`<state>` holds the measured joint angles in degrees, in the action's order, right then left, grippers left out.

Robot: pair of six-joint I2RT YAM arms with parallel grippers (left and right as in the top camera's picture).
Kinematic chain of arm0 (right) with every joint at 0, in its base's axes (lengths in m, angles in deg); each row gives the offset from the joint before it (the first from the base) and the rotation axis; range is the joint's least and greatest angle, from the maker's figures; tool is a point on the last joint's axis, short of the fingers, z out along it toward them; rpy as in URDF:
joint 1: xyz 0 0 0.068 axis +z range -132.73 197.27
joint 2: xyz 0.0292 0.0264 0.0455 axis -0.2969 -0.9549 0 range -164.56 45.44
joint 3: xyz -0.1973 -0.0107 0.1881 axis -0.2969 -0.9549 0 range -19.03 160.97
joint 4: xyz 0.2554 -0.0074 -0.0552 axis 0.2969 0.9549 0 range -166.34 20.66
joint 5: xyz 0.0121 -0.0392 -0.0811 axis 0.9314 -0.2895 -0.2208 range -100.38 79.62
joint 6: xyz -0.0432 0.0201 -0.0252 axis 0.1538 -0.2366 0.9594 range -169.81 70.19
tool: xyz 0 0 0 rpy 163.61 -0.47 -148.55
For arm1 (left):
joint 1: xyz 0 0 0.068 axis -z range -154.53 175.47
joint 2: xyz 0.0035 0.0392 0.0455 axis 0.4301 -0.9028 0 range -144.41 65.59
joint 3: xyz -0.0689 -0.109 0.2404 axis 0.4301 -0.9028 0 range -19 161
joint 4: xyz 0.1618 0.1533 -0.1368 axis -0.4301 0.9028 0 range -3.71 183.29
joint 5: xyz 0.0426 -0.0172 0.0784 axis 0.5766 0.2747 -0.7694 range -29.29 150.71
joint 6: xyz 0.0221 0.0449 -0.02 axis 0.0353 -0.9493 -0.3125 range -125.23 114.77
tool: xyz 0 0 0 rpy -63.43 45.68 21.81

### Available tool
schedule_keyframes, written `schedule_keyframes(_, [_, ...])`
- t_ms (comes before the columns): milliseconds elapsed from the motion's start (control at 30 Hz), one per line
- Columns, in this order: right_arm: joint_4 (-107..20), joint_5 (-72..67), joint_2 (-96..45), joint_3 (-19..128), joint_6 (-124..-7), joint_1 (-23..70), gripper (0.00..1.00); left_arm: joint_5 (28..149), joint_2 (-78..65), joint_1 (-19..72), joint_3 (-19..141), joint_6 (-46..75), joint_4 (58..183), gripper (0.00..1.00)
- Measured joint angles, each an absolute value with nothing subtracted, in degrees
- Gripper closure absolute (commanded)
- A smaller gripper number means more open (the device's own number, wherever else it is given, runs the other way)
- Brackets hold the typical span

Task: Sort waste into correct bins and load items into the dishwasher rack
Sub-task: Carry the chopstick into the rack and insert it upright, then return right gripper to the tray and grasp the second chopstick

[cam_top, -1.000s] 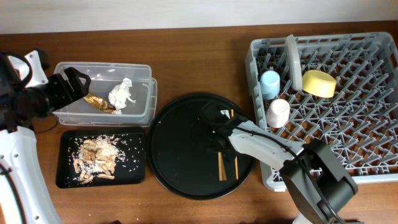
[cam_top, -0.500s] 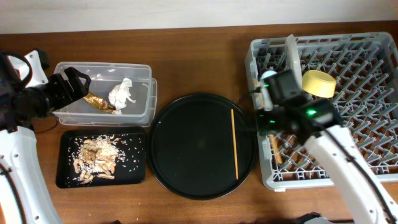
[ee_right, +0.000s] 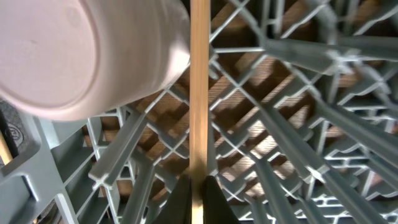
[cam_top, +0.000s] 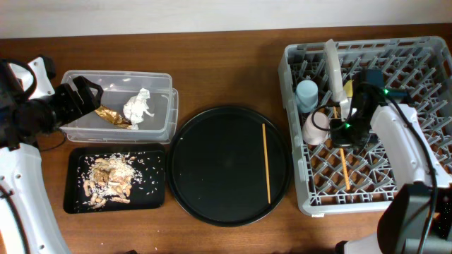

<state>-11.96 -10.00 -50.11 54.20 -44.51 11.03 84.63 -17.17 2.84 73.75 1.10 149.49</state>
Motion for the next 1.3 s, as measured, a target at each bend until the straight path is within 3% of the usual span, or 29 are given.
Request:
schedule_keyframes(500, [-12.09, -6.22, -50.43, 56.0, -43.73, 11.03, 0.95, 84.63, -17.17, 2.84, 73.75, 1.1, 149.49, 0.01])
schedule_keyframes(533, [-12.11, -6.16, -50.43, 56.52, -43.79, 11.03, 0.65, 84.63, -17.17, 2.84, 73.75, 1.1, 149.49, 0.01])
schedule_keyframes(600, [-12.16, -6.13, -50.43, 56.67, -43.7, 11.03, 0.55, 84.63, -17.17, 2.84, 73.75, 1.1, 149.49, 0.01])
schedule_keyframes(800, [-12.14, -4.87, -50.43, 56.67, -43.88, 11.03, 0.59, 84.63, -17.17, 2.84, 73.75, 1.1, 149.49, 0.01])
schedule_keyframes(1000, [-7.87, 19.75, -50.52, 58.88, -44.27, 11.71, 0.59, 84.63, -17.17, 2.84, 73.75, 1.1, 149.49, 0.01])
schedule_keyframes(1133, [-9.97, 23.99, -50.52, 58.9, -45.69, 22.53, 0.59, 84.63, -17.17, 2.84, 73.75, 1.1, 149.49, 0.01])
schedule_keyframes(1300, [-19.41, 8.9, -50.65, 58.2, -57.1, 37.67, 0.55, 84.61, -17.17, 2.84, 73.75, 1.1, 149.44, 0.01])
